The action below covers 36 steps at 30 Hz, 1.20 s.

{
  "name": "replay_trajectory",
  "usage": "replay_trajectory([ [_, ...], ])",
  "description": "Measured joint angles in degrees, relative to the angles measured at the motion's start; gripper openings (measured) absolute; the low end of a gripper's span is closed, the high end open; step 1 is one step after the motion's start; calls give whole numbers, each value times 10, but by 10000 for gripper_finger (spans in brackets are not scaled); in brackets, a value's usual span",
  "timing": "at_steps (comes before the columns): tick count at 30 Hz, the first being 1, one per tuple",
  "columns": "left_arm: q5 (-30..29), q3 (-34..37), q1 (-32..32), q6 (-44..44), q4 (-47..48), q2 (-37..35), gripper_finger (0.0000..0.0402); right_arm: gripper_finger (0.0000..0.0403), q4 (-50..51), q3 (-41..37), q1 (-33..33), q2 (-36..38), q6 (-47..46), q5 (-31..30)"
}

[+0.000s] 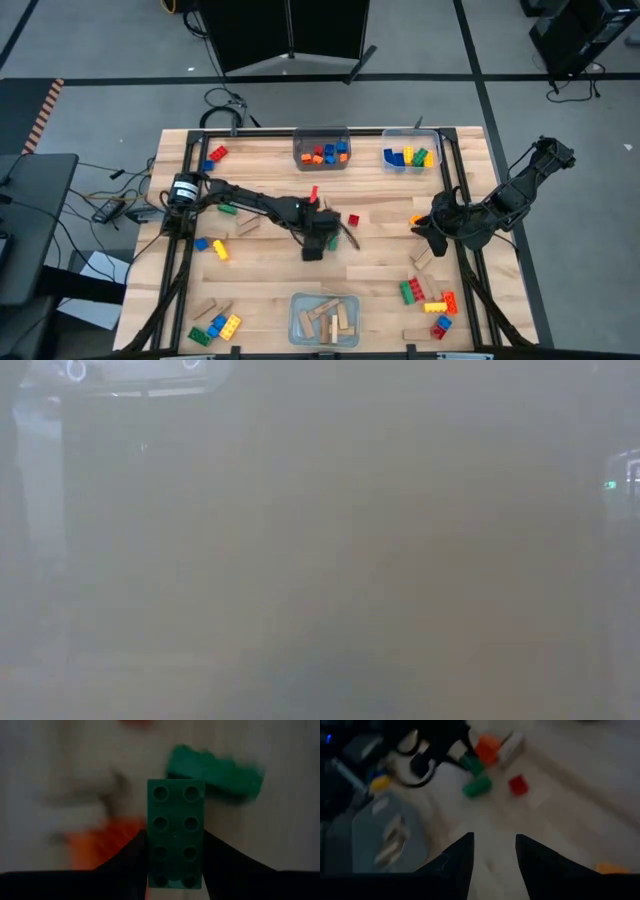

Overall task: Sort blocks by size
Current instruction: Put the large green game piece into the transparent bin

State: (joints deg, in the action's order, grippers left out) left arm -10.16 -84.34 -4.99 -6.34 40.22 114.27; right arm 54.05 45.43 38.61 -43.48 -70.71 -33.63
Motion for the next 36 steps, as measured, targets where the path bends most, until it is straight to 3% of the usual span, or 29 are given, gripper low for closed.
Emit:
replay_trajectory([
  [6,-93,-112,0,4,38,-1,145,160,-15,0,-19,-1,-2,-114],
  [13,-174,-211,2,36,25,-2,145,162,-73,0,-102,-10,19,-136],
  [21,-202,-235,6,48,28,-2,145,193,-238,0,-212,-64,170,-69],
  [36,-214,-236,2,42,26,-2,145,247,-408,0,-349,-181,228,119],
])
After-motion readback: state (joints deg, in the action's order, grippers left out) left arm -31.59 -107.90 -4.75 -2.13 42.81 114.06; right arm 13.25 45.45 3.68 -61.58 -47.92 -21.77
